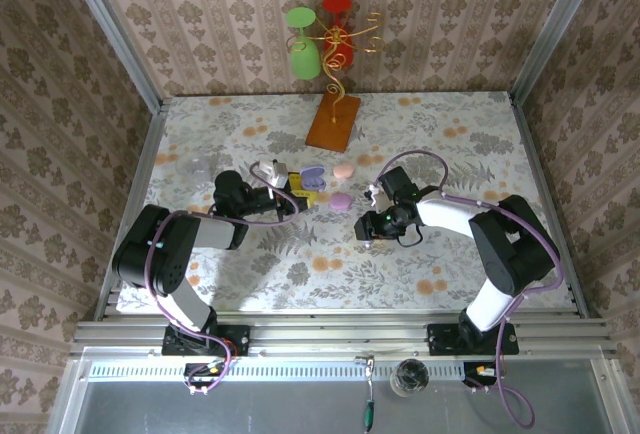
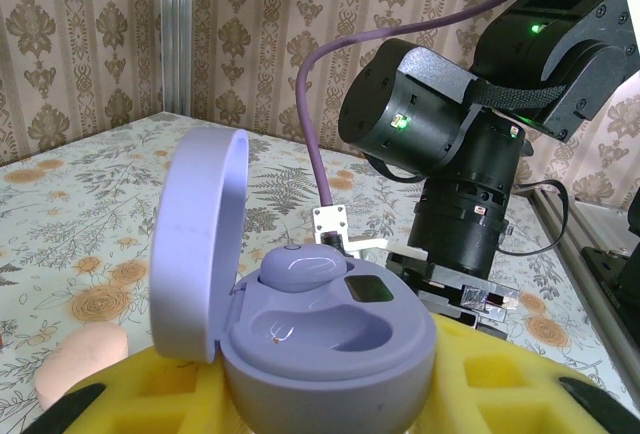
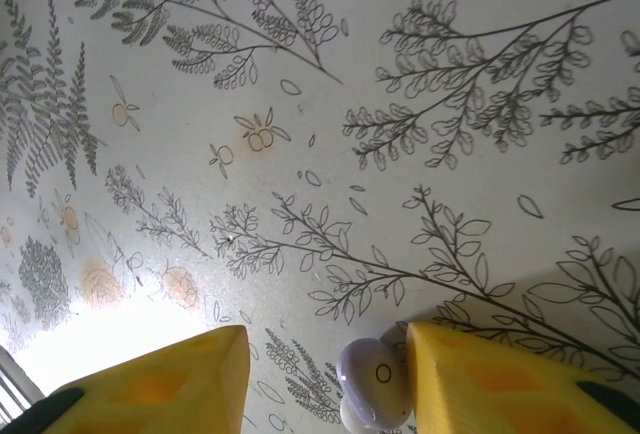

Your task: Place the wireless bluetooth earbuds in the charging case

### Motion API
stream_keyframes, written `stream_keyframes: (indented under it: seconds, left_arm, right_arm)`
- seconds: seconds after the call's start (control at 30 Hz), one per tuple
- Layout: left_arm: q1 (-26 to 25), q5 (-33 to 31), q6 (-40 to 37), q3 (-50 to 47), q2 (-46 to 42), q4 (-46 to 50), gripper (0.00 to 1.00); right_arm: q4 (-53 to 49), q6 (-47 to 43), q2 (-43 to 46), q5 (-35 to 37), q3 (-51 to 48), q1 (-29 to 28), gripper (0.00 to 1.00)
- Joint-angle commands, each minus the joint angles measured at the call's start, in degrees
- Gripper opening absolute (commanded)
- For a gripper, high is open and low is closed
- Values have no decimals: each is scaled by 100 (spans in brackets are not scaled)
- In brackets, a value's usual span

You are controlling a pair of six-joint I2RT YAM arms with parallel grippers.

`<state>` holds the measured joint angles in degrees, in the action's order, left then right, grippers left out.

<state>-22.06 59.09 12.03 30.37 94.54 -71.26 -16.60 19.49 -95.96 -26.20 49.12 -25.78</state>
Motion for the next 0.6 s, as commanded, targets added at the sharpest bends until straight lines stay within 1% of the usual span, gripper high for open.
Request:
stream_keyframes:
  seconds: [0.0, 0.13, 0.2, 0.3, 0.43, 0.57]
  left_arm:
    - [38, 33, 10, -58, -109, -241, 18]
    - [37, 41, 18, -49, -102, -243, 18]
    - [43, 43, 18, -42, -109, -239, 18]
    - [42, 55, 23, -49, -127, -233, 18]
    - [40, 38, -3, -92, -164, -237, 18]
    - [43, -66, -149, -130, -139, -239, 18]
  right_arm:
    - [-210, -54, 100, -193, -115, -32, 41]
    - [-221, -100, 132, -59, -188, -41, 38]
    - [-223, -136, 46, 43, -176, -41, 35]
    - [-217, -131, -69, 53, -110, -57, 32]
    - [-227, -62, -102, 213, -71, -63, 24]
    - [-265, 8, 35, 374, -63, -67, 21]
